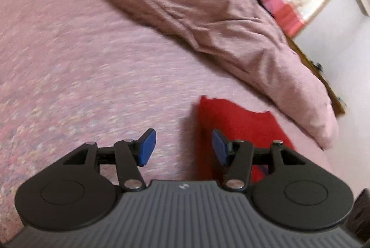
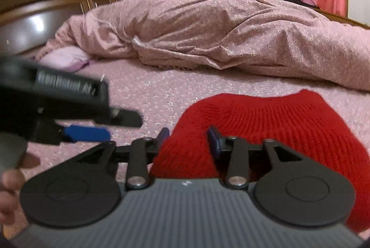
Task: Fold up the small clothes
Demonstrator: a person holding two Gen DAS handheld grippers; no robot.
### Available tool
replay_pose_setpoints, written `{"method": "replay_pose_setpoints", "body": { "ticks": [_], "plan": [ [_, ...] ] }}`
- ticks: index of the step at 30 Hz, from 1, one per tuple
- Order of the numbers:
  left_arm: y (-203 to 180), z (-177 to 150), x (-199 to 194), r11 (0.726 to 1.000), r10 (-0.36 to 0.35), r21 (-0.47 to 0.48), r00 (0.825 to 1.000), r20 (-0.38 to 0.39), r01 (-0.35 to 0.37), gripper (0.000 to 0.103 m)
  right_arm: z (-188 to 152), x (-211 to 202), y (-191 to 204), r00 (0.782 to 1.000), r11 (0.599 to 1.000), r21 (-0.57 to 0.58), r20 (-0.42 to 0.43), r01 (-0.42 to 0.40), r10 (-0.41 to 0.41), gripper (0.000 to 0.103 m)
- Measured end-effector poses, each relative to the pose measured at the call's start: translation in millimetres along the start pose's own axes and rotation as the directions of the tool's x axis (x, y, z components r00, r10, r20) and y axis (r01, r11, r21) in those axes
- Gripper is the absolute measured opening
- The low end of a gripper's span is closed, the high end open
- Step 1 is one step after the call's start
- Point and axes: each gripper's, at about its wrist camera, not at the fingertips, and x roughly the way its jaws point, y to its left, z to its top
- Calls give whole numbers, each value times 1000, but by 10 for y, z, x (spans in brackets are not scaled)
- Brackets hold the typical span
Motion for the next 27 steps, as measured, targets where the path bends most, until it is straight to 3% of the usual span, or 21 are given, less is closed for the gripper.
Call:
{"method": "replay_pose_setpoints", "body": {
  "ticks": [4, 8, 13, 18, 22, 25, 27],
  "plan": [
    [-313, 45, 125, 994, -44, 101, 997, -71, 51, 59, -35, -92, 15, 999, 999, 35, 34, -34, 33, 63],
    [-495, 64, 291, 983, 8, 181, 989, -151, 20, 59, -41, -267, -93, 999, 991, 135, 44, -7, 1, 61],
    [-607, 54, 481, 967, 67, 254, 964, -257, 0, 60, -30, -606, -233, 997, 964, 255, 23, -77, 74, 61],
    [-614, 59, 508, 950, 117, 310, 959, -260, -32, 61, -25, -1073, -401, 991, 918, 377, -3, -123, 134, 61],
    [-589, 56, 469, 962, 107, 272, 960, -259, -34, 61, -35, -1554, -696, 990, 837, 528, 61, -142, 129, 63],
    [-604, 48, 417, 965, 109, 257, 960, -258, -41, 61, -71, -1796, -931, 991, 807, 576, 106, -129, 83, 63],
    [-646, 34, 415, 955, 132, 290, 959, -249, -56, 61, -86, -1820, -1091, 994, 823, 563, 111, -69, 8, 63]
  ]
}}
